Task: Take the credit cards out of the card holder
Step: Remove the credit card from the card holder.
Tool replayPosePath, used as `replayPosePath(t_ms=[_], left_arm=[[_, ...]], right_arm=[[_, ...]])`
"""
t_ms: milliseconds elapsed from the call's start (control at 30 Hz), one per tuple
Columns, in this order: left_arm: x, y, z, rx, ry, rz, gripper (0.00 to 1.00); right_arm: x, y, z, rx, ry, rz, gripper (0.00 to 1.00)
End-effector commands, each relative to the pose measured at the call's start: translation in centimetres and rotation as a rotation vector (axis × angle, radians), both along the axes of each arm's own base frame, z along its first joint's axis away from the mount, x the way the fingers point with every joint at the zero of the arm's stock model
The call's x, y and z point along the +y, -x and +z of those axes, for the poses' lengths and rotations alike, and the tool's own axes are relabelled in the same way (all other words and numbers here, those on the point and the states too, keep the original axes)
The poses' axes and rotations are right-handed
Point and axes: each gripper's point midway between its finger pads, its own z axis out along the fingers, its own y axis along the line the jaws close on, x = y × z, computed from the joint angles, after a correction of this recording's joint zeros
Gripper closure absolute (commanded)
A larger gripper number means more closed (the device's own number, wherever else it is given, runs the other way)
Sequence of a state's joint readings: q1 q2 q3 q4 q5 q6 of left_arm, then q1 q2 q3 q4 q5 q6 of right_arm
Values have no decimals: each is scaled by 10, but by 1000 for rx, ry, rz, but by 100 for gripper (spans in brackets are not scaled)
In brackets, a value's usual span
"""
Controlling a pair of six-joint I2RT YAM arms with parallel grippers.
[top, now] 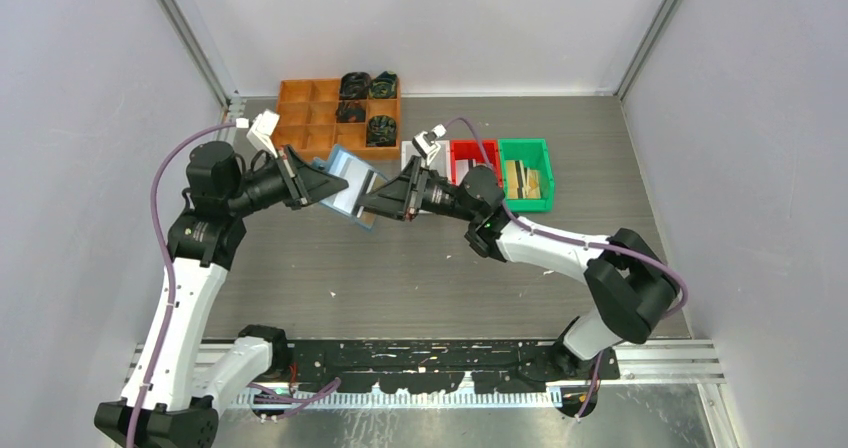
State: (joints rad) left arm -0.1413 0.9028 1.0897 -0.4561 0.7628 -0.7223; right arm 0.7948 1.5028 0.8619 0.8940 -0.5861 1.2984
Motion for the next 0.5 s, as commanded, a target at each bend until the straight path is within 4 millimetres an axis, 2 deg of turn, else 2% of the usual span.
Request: replayPosePath(t_ms=[0,200,467], left_arm=[[-6,10,24,-69,62,-50,100],[-7,10,23,-52,62,-56,100],[-5,14,14,-43,45,-57,100]], right_arm=[[-1,14,64,-111,-211,62,43],[-9,26,87,-121,-373,143,60],[-3,30,93,-119,-385,188,74]])
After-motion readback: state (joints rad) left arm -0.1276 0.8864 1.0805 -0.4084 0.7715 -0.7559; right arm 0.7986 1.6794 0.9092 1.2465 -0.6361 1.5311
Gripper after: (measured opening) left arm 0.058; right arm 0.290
